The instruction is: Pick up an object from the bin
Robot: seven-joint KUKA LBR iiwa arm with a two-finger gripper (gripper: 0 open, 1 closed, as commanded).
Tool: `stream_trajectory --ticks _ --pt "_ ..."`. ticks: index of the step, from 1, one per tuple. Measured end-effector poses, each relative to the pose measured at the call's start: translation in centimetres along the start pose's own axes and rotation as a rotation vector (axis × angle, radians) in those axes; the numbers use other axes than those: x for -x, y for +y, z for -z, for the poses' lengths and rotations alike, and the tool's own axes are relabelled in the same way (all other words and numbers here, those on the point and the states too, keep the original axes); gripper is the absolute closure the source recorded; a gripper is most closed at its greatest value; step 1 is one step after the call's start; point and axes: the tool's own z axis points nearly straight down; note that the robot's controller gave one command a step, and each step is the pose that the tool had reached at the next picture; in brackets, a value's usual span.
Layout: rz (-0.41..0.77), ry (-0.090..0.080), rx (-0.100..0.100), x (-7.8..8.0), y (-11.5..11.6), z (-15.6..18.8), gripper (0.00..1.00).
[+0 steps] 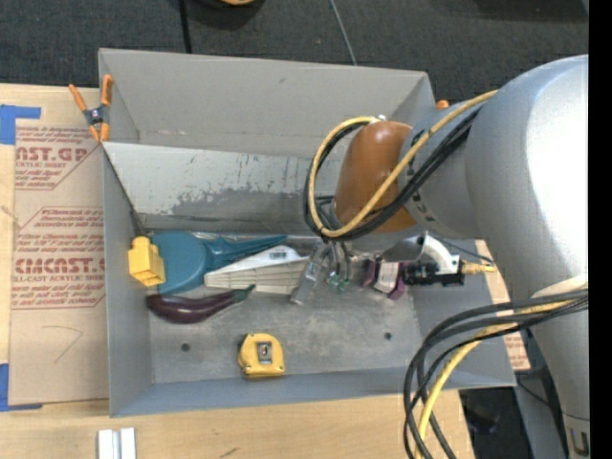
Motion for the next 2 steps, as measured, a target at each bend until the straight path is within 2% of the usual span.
stream_trajectory --ticks 1,2 --pt "0.031 0.009 -0.007 -1.1 0.0 3.6 1.0" --pt "0.068 0.003 -0.002 -1.3 -0.6 9.0 1.0"
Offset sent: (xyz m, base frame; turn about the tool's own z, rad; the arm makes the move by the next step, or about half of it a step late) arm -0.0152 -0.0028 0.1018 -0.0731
